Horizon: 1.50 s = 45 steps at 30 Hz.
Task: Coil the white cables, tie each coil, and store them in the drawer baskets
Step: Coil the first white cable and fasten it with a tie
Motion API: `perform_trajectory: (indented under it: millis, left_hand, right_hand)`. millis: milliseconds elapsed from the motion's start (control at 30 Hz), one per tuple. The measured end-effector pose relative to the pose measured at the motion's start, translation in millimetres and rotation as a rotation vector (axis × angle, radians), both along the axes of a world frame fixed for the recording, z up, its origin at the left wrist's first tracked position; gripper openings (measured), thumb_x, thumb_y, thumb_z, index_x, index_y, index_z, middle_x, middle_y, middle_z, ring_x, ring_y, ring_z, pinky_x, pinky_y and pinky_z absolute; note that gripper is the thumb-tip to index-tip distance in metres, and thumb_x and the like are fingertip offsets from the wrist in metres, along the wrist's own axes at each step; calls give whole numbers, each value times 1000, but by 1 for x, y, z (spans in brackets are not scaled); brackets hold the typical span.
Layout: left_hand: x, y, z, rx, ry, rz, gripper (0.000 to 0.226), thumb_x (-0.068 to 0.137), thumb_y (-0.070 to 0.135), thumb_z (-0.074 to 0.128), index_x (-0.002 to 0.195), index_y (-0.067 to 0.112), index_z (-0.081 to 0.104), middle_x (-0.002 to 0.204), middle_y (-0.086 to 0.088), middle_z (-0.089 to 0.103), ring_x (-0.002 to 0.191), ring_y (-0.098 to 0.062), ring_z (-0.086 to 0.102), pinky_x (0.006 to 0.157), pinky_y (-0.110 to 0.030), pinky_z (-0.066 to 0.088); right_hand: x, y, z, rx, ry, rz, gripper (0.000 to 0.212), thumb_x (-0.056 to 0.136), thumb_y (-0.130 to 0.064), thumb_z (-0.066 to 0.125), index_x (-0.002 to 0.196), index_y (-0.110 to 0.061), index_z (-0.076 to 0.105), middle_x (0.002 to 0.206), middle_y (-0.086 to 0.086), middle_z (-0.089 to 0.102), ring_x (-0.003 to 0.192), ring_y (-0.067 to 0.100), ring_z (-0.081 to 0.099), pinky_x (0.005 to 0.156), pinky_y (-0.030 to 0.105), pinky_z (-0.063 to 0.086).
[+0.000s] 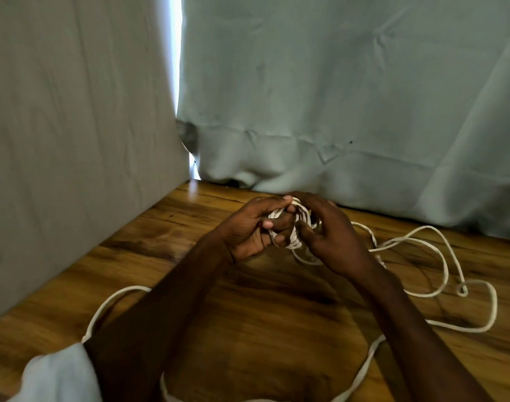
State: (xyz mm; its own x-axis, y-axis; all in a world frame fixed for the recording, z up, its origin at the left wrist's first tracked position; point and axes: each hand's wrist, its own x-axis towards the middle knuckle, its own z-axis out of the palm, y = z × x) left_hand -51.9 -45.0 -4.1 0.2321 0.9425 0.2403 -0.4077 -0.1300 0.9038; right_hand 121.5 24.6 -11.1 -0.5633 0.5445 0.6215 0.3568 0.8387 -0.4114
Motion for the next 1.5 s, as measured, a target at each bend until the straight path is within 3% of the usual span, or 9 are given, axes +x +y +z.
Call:
perform_trajectory:
  millis: [267, 533, 700, 867, 933, 1100, 1200, 1333, 1500]
  left_hand:
    - [2, 2, 2, -58, -32, 21, 32, 106, 30, 42, 81, 12, 52, 40, 8, 28, 33, -11, 33, 46, -26, 33]
    - [-11, 7, 4, -21, -427, -23, 27, 103, 28, 38, 81, 15, 47, 34, 7, 32, 26, -6, 31, 35, -21, 24]
    - [-22, 8, 9, -11, -779, 172, 20, 92, 18, 51, 73, 13, 50, 39, 7, 40, 35, -7, 46, 38, -20, 42]
    - [-40, 11, 7, -8, -927, 381, 42, 107, 21, 43, 71, 6, 60, 57, -6, 68, 58, -24, 74, 51, -28, 60]
    - [-39, 12, 6, 39, -767, 475, 49, 109, 24, 37, 71, 7, 63, 64, -13, 71, 62, -27, 75, 55, -27, 60]
    - [-11, 14, -1, 54, 31, 537, 35, 111, 31, 36, 94, 4, 50, 67, -21, 72, 52, -24, 69, 48, -23, 53]
    - [-14, 17, -8, 100, 194, 585, 36, 109, 27, 43, 85, 4, 58, 68, -12, 71, 53, -18, 66, 51, -23, 51]
    - [-10, 17, -15, 175, 406, 518, 47, 109, 28, 44, 82, -4, 63, 56, -20, 60, 37, -22, 54, 41, -25, 41]
    - [-2, 9, -9, 69, 366, 306, 48, 109, 33, 40, 72, 5, 54, 39, -3, 33, 28, -7, 23, 39, -15, 15]
  right_hand:
    - [-1, 2, 2, -139, 166, 79, 33, 92, -7, 71, 120, -25, 73, 107, -12, 76, 96, 7, 70, 79, 30, 52]
    - [-5, -6, 6, -331, 307, 129, 18, 94, -23, 75, 111, -22, 76, 95, -9, 78, 87, 3, 72, 75, 21, 52]
    - [-11, -13, 0, -208, 86, 30, 42, 90, -50, 74, 129, -39, 63, 92, -10, 76, 80, 3, 71, 73, 31, 58]
    - [-17, -26, -7, 33, -172, 100, 36, 100, -60, 53, 83, -32, 67, 70, -10, 67, 66, 7, 64, 65, 40, 52]
    - [-21, -28, -12, 156, -207, 170, 33, 103, -51, 53, 88, -30, 72, 78, -12, 69, 71, 6, 63, 68, 41, 50]
    - [-28, -27, -15, 164, -115, 259, 18, 101, -41, 63, 101, -29, 77, 95, -10, 77, 87, 13, 72, 74, 42, 54]
    - [-22, -24, -12, 54, 102, 232, 20, 93, -32, 74, 110, -23, 81, 113, -6, 79, 107, 14, 74, 87, 39, 59]
    - [-19, -24, 1, -229, 341, 344, 11, 93, -6, 73, 84, -6, 78, 76, 4, 77, 73, 22, 75, 74, 40, 57]
    - [-15, -20, 1, -270, 463, 234, 11, 83, -2, 81, 90, -11, 79, 78, -6, 73, 76, 4, 68, 72, 17, 48]
